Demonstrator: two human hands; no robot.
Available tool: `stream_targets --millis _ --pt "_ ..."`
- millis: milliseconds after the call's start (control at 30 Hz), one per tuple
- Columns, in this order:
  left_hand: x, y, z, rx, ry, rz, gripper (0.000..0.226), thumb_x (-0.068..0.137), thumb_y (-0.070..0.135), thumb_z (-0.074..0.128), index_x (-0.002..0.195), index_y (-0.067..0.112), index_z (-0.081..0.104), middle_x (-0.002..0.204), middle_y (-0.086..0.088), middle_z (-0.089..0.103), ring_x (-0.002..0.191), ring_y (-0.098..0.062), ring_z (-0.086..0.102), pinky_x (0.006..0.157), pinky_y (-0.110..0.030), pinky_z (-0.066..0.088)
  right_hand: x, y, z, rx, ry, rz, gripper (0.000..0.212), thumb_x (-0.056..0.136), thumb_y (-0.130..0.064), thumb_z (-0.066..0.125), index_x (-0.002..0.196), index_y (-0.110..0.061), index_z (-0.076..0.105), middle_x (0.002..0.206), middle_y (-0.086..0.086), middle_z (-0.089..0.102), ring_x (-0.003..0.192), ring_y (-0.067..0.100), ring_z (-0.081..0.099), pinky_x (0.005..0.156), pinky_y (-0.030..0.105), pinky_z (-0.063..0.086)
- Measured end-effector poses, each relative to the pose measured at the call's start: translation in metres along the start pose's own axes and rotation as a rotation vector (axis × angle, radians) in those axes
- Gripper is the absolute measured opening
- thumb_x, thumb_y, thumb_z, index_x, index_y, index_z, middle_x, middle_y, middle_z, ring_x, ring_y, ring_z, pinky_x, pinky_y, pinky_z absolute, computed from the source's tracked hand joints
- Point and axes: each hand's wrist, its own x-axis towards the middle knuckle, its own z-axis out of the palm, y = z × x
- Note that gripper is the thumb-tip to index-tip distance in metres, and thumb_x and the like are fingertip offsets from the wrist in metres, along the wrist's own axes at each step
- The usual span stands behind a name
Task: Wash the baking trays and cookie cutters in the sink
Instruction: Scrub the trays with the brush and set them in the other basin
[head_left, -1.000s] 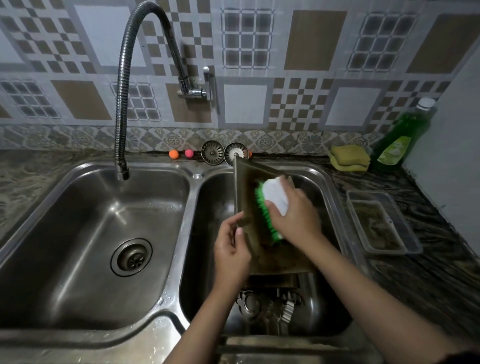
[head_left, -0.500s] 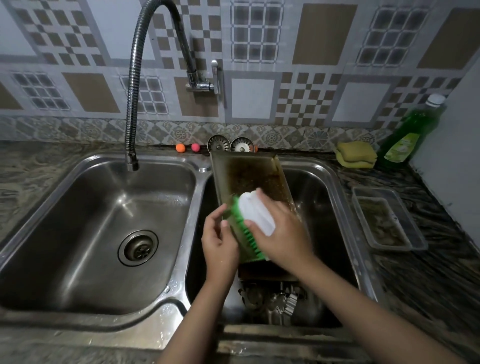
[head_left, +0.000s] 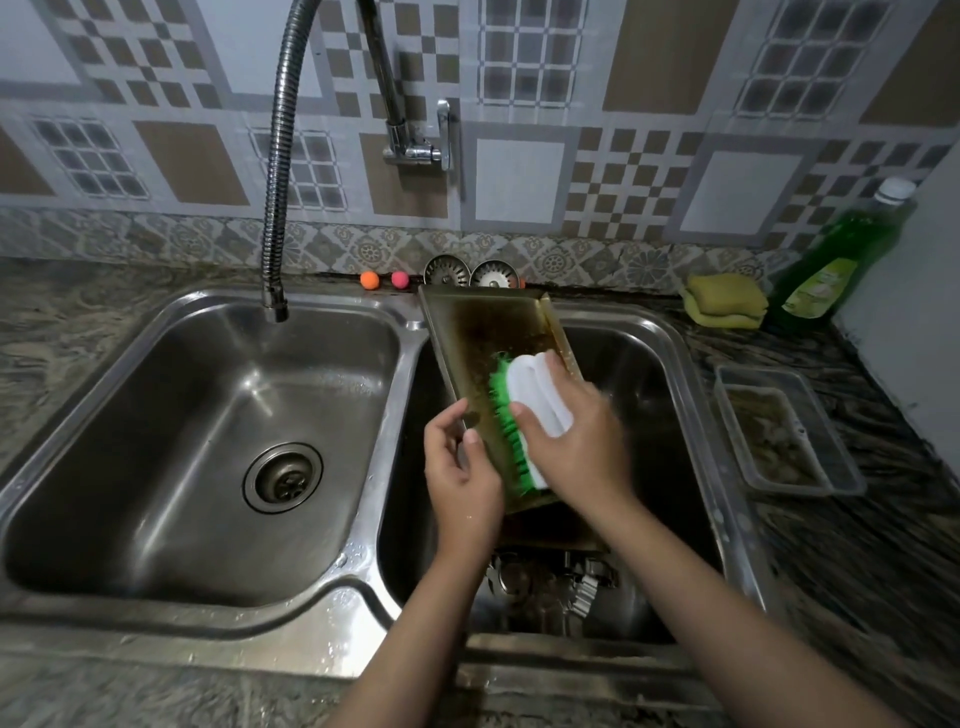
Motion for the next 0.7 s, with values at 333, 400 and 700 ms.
stream_targets --millis 333,400,700 --pt "-0.008 -0.003 0.000 -0.039 -0.010 -0.067 0.028 0.095 0.001 0.044 0.113 0.020 0.053 0.099 -0.009 0.062 0.075 0.001 0.059 0.067 -0.014 0.048 -0.005 -0.006 0.006 0.009 -0.011 -0.030 0.059 0.083 -0.043 0.066 0.138 -0.037 0.046 0.118 -0.007 0.057 0.103 0.011 0.056 0.076 0.028 0.046" --pt "-0.009 -0.004 -0.001 -0.043 -0.012 -0.079 0.027 0.095 0.000 0.044 0.113 0.018 0.053 0.095 -0.006 0.062 0.072 0.005 0.058 0.065 -0.013 0.048 -0.009 -0.006 0.007 0.031 -0.026 -0.090 0.058 0.082 -0.043 0.066 0.137 -0.038 0.048 0.120 -0.008 0.058 0.103 0.010 0.057 0.079 0.031 0.050" --pt "-0.004 0.000 -0.006 -0.006 -0.036 -0.084 0.028 0.095 0.000 0.044 0.115 0.016 0.055 0.103 -0.006 0.062 0.088 -0.003 0.061 0.078 -0.018 0.049 -0.005 -0.012 0.000 -0.085 -0.101 -0.100 0.059 0.082 -0.044 0.065 0.138 -0.039 0.045 0.102 -0.003 0.049 0.088 0.014 0.056 0.072 0.028 0.047"
